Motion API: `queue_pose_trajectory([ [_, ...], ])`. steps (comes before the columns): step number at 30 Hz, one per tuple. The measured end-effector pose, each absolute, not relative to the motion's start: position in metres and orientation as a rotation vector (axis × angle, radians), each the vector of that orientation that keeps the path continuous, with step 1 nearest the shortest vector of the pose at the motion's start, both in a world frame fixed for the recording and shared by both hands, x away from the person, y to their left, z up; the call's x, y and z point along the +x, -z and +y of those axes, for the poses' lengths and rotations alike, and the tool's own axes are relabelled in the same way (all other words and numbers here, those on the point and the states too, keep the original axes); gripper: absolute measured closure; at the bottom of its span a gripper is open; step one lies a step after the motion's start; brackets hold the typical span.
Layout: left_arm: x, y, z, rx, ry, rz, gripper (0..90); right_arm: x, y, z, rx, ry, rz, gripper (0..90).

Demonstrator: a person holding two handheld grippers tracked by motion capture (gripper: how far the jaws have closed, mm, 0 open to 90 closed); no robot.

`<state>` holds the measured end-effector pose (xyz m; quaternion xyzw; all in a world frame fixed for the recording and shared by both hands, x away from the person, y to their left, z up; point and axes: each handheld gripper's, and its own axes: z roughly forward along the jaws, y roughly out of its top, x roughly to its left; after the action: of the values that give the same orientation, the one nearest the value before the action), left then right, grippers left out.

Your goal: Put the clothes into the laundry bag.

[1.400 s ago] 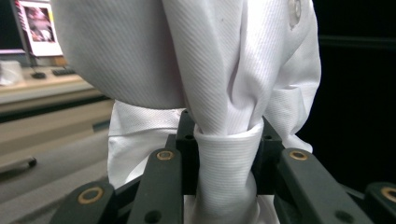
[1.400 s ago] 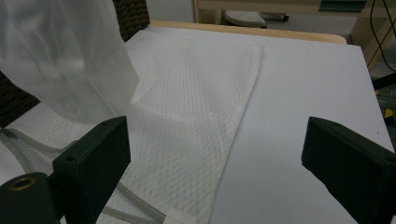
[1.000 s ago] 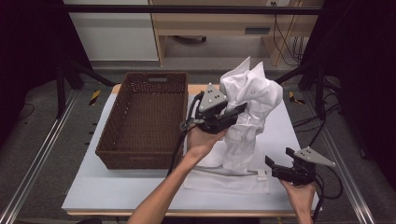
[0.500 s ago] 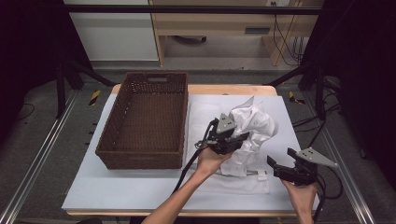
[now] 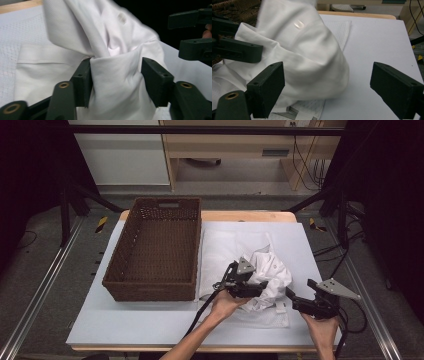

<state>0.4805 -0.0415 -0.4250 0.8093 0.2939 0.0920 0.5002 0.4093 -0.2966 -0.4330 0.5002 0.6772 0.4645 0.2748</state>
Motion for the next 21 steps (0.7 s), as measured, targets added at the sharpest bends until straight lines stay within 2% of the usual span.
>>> queue_pose_trajectory([
  [4, 0.472, 0.41, -0.028, 1.949, -0.255, 0.692, 36.2, 0.409, 0.432, -0.298, 1.35, -1.265, 1.812, 12.2],
  [11, 0.45, 0.39, 0.014, 1.94, -0.32, 0.693, 39.3, 0.409, 0.431, -0.291, 1.336, -1.267, 1.806, 7.3],
  [17, 0.43, 0.406, 0.05, 1.955, -0.335, 0.71, 46.9, 0.411, 0.427, -0.273, 1.299, -1.302, 1.842, 4.9],
  [19, 0.42, 0.416, 0.059, 1.979, -0.379, 0.691, 49.0, 0.412, 0.426, -0.263, 1.276, -1.314, 1.868, 4.4],
  [21, 0.415, 0.423, 0.066, 1.998, -0.357, 0.689, 50.5, 0.413, 0.425, -0.252, 1.252, -1.308, 1.891, 3.5],
])
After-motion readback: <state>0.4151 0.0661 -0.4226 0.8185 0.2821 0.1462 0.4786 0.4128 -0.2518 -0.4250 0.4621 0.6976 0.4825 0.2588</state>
